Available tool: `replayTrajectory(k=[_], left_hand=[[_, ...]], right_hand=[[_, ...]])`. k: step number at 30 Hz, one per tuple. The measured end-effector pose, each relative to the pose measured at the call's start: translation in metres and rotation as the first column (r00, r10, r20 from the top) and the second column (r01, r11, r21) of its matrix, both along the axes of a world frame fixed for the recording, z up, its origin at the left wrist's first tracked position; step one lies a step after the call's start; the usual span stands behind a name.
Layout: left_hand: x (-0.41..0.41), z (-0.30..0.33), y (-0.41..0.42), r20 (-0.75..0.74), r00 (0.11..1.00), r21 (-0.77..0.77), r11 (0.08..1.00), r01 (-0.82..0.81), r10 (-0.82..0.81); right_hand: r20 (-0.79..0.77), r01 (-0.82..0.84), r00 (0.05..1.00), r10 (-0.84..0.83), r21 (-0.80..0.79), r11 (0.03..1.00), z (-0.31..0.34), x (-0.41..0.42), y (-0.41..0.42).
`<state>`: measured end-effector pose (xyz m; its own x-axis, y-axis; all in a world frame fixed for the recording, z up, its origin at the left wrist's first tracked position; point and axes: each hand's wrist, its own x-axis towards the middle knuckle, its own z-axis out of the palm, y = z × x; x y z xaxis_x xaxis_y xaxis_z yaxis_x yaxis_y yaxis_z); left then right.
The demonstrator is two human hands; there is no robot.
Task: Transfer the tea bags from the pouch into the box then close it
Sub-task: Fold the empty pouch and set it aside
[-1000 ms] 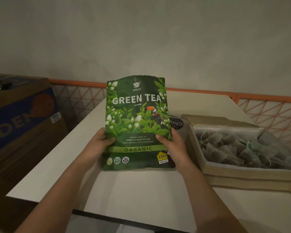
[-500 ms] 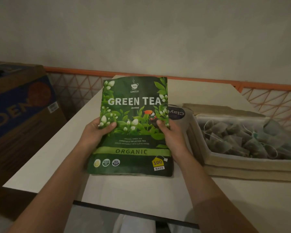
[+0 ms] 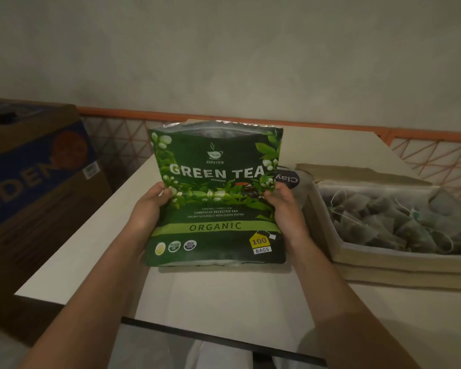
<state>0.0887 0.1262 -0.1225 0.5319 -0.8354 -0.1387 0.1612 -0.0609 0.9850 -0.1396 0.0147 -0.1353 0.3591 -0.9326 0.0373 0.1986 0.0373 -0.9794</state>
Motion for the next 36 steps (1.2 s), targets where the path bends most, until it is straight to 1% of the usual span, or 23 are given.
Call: replayTrajectory(k=[1,2,3,4,6,7,8,9,10,12,13,14,16,18,20,22,26,28,29,31,32,34,36], left_hand=[[0.004,0.001,0.004,-0.034,0.999,0.017,1.0,0.021,-0.02],[0.007,0.001,0.007,-0.024,1.0,0.034,0.999,0.021,-0.021],[0.007,0.003,0.009,-0.025,1.0,0.048,0.999,0.007,-0.006],[0.005,0.007,0.006,-0.057,0.998,0.088,0.996,-0.01,0.015],[0.005,0.011,0.005,-0.182,0.981,0.142,0.985,0.094,-0.068],[0.002,0.012,0.007,-0.202,0.973,0.156,0.977,0.145,-0.112],[0.001,0.016,0.008,-0.177,0.973,0.155,0.972,0.177,-0.149],[0.0,0.015,0.009,-0.117,0.978,0.129,0.974,0.188,-0.173],[-0.001,0.018,0.01,-0.079,0.985,0.117,0.98,0.163,-0.155],[0.0,0.021,0.014,-0.028,0.993,0.172,0.978,0.12,-0.117],[0.001,0.021,0.015,-0.053,0.993,0.194,0.974,0.118,-0.11],[0.001,0.023,0.015,-0.126,0.989,0.198,0.974,0.106,-0.082],[0.001,0.022,0.011,-0.254,0.967,0.149,0.989,0.01,0.028],[-0.002,0.016,0.004,-0.308,0.935,0.051,0.984,-0.172,0.179],[-0.012,0.012,-0.001,-0.344,0.9,-0.026,0.955,-0.294,0.268],[-0.026,0.008,-0.005,-0.365,0.875,-0.057,0.931,-0.36,0.317],[-0.052,0.002,-0.011,-0.288,0.889,-0.089,0.914,-0.395,0.356],[-0.056,0.001,-0.012,-0.215,0.924,-0.088,0.936,-0.341,0.316],[-0.055,0.001,-0.011,-0.149,0.95,-0.065,0.956,-0.285,0.273],[-0.05,0.007,-0.005,-0.029,0.992,0.029,0.993,-0.119,0.119],[-0.049,0.011,-0.001,0.008,1.0,0.084,0.996,-0.028,0.027],[-0.046,0.015,0.002,0.053,0.991,0.151,0.982,0.113,-0.122],[-0.046,0.016,0.002,0.046,0.982,0.142,0.974,0.176,-0.185]], right_hand=[[0.005,0.003,1.0,-0.004,0.004,1.0,0.001,-0.001,-0.001],[0.01,0.002,1.0,-0.002,0.009,1.0,0.002,-0.002,-0.001],[0.022,-0.003,1.0,0.003,0.019,1.0,0.003,-0.003,-0.001],[0.038,-0.006,0.999,0.005,0.031,0.999,0.004,-0.004,-0.001],[0.069,0.003,0.998,-0.008,0.071,0.998,0.005,-0.004,0.001],[0.082,0.007,0.997,-0.015,0.091,0.996,0.006,-0.004,0.003],[0.088,0.007,0.996,-0.017,0.108,0.994,0.006,-0.003,0.005],[0.087,0.006,0.996,-0.016,0.12,0.993,0.005,-0.002,0.005],[0.088,0.002,0.996,-0.013,0.127,0.992,0.005,-0.001,0.006],[0.119,-0.023,0.993,0.002,0.171,0.985,0.004,0.0,0.007],[0.148,-0.044,0.989,0.011,0.223,0.974,0.005,0.001,0.008],[0.204,-0.078,0.979,0.019,0.286,0.955,0.006,0.001,0.009],[0.379,-0.194,0.924,0.048,0.359,0.913,0.008,0.0,0.011],[0.489,-0.306,0.866,0.105,0.353,0.884,0.009,0.0,0.014],[0.541,-0.395,0.823,0.174,0.325,0.859,0.009,0.002,0.016],[0.55,-0.447,0.798,0.245,0.269,0.853,0.008,0.006,0.02],[0.422,-0.412,0.857,0.297,0.211,0.887,0.006,0.014,0.027],[0.353,-0.357,0.897,0.265,0.227,0.906,0.004,0.017,0.027],[0.32,-0.299,0.923,0.213,0.251,0.921,0.0,0.017,0.025],[0.264,-0.163,0.961,0.086,0.284,0.945,-0.005,0.016,0.019],[0.252,-0.125,0.966,0.054,0.276,0.953,-0.007,0.014,0.017],[0.216,-0.081,0.976,0.029,0.235,0.969,-0.007,0.013,0.016],[0.161,-0.047,0.987,0.016,0.191,0.98,-0.005,0.013,0.018]])
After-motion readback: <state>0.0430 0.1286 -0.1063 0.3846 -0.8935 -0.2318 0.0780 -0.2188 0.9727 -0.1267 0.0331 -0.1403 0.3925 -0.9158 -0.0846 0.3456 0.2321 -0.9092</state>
